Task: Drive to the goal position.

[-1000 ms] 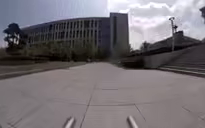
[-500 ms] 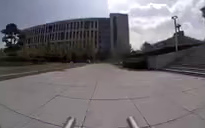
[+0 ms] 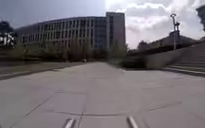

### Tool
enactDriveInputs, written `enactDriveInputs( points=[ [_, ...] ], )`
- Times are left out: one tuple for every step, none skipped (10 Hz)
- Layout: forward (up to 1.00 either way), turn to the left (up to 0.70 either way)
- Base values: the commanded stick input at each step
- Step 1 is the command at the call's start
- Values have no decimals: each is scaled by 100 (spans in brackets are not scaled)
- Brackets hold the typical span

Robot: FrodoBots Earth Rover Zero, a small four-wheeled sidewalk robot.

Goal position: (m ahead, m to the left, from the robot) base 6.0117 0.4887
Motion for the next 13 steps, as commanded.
enactDriveInputs(
  points=[
    [100, 0],
    [100, 0],
    [100, 0],
    [100, 0],
    [100, 1],
    [100, 19],
    [100, 27],
    [100, 22],
    [100, 1],
    [100, 0],
    [100, 0],
    [100, 0],
    [100, 0]
  ],
)
